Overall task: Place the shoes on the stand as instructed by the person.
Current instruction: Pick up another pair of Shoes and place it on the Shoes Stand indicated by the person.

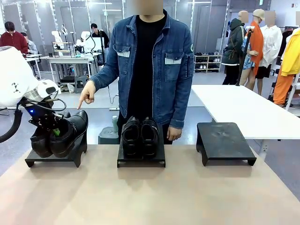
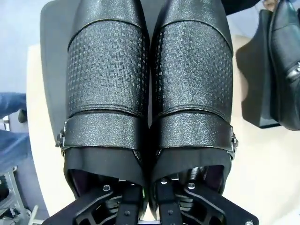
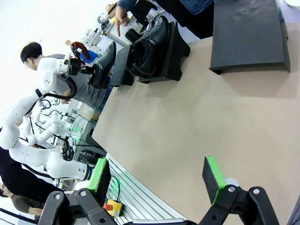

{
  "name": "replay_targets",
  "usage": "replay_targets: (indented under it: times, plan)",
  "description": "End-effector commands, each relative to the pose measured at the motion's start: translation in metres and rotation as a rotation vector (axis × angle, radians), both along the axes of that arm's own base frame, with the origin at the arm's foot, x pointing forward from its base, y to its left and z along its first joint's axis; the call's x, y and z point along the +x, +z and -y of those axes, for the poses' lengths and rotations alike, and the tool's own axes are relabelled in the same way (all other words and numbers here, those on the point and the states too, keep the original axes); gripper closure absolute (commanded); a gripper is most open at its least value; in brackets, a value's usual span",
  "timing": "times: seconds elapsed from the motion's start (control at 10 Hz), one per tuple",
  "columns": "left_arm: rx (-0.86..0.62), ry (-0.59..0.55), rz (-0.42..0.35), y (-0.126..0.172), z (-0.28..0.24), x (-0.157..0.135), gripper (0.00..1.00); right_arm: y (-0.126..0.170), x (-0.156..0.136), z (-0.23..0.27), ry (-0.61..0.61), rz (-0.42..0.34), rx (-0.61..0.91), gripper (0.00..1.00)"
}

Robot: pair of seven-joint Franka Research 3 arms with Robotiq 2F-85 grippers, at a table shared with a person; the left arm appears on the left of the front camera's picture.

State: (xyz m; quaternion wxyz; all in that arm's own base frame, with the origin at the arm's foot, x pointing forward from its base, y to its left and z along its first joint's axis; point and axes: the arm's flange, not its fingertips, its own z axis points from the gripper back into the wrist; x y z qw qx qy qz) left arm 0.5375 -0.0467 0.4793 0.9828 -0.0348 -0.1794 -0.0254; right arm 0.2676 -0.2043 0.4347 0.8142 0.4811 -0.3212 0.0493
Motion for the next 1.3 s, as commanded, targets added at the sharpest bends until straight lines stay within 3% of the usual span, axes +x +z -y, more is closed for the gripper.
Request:
replay_targets:
  times: [0.0, 0.4, 0.9, 1.2]
  plan:
    - [0.045, 0.018, 0.092, -0.002, -0.011, 0.018, 0.92, 0.0, 0.001, 0.001, 0.005, 0.026, 0.005, 0.0]
    - [0.074, 0.084, 0.159, -0.014, -0.02, 0.04, 0.92, 0.0, 0.001, 0.001, 0.005, 0.026, 0.005, 0.0]
    - [0.084, 0.092, 0.146, -0.041, -0.024, 0.063, 0.92, 0.0, 0.001, 0.001, 0.005, 0.026, 0.005, 0.0]
    - [0.097, 0.096, 0.126, -0.05, -0.02, 0.062, 0.92, 0.0, 0.001, 0.001, 0.005, 0.026, 0.005, 0.0]
